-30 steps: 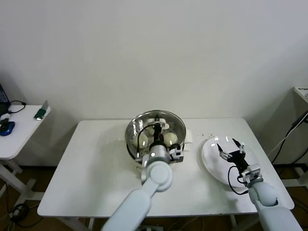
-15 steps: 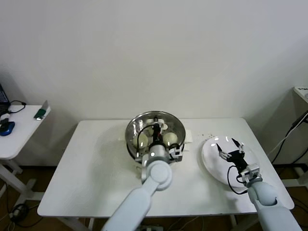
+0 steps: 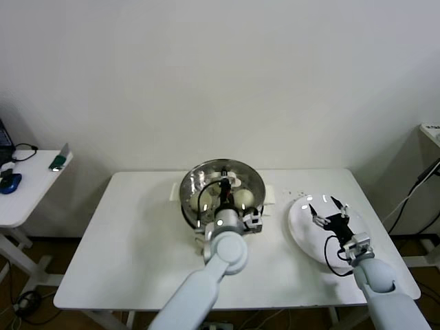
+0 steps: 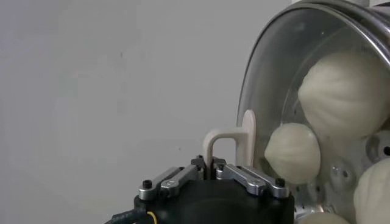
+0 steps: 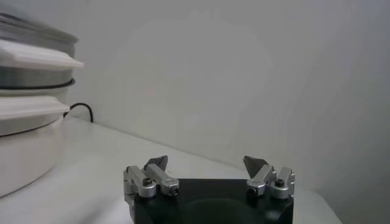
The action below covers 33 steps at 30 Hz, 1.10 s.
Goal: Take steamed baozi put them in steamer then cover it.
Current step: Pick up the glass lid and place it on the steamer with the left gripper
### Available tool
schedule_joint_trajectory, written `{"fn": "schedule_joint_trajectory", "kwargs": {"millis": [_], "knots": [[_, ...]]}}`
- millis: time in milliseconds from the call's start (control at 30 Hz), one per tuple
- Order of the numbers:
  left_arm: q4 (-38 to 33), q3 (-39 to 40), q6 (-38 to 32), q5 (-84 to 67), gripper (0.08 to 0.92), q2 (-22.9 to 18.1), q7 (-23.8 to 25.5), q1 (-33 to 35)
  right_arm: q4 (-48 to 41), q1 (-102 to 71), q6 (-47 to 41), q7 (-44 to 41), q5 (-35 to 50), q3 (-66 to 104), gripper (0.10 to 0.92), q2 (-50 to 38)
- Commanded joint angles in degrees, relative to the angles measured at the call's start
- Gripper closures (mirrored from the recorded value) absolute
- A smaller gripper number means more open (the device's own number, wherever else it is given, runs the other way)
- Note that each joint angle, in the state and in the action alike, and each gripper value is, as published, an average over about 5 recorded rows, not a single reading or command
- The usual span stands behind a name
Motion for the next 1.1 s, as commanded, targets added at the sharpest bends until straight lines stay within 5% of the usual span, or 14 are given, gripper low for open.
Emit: {"fn": "schedule_joint_trajectory", "kwargs": {"millis": [33,567,1100], "knots": [[0.75,-0.15,2.77,-0.6,0.851,-0.09,-1.34,0.11,-0.01,0.0,0.04,-0.05,-0.05,0.04,0.203,0.06],[-2.23,0.24,2.52,-2.28,0.824,1.26,-0.33,0.99,0.62,0.01,-1.11,-0.03,0.23,0.18,0.203,0.08],[-13.53,1.27,2.77,-5.48,0.37,8.38,2.69,3.0,3.63,-0.52,-10.19,-0.05,1.71,0.64,0.203,-0.64]]}}
